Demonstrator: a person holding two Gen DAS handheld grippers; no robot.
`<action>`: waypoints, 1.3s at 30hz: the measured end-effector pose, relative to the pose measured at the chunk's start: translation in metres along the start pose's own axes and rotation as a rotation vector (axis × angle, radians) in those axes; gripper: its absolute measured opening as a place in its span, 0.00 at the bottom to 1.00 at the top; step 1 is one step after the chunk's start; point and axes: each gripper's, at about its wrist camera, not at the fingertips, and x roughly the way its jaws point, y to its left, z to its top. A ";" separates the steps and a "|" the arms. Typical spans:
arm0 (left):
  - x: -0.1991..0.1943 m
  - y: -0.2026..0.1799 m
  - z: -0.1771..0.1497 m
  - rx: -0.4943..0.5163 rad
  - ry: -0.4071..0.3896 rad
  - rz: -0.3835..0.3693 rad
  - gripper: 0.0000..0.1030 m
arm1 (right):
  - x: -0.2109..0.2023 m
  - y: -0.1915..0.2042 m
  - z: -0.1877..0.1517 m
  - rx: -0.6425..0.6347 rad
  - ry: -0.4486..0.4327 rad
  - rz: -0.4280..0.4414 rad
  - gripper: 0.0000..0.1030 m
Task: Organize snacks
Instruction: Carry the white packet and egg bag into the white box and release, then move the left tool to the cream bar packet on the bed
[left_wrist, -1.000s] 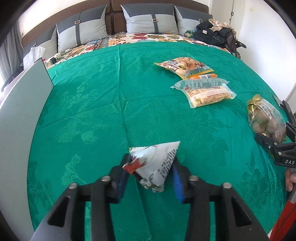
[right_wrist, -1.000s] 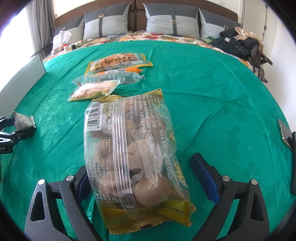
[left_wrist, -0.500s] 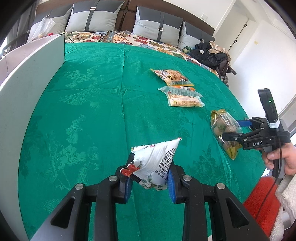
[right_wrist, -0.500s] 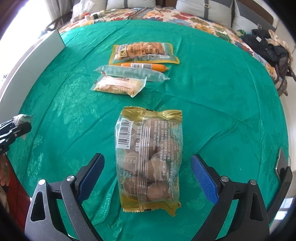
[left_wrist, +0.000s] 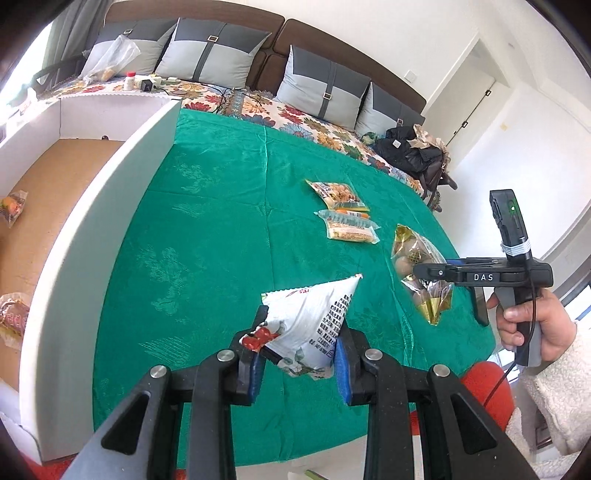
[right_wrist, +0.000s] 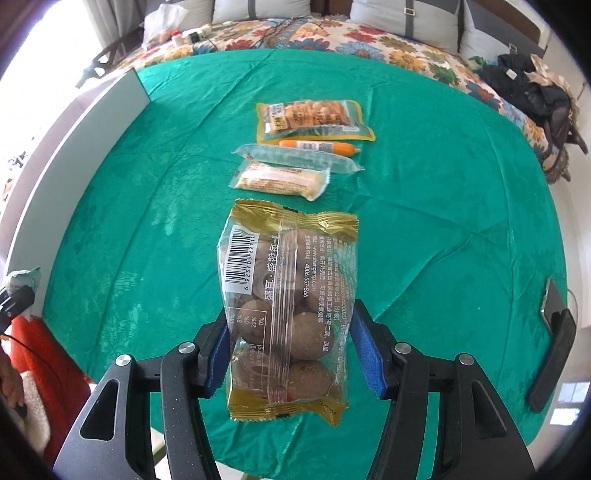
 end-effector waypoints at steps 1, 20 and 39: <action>-0.014 0.007 0.006 -0.009 -0.023 0.007 0.29 | -0.006 0.018 0.008 -0.006 -0.018 0.048 0.60; -0.148 0.213 0.014 -0.320 -0.189 0.598 0.86 | -0.054 0.283 0.124 -0.235 -0.326 0.389 0.77; 0.066 -0.039 0.018 0.164 0.053 0.231 0.97 | 0.050 -0.089 -0.050 0.165 -0.194 -0.341 0.77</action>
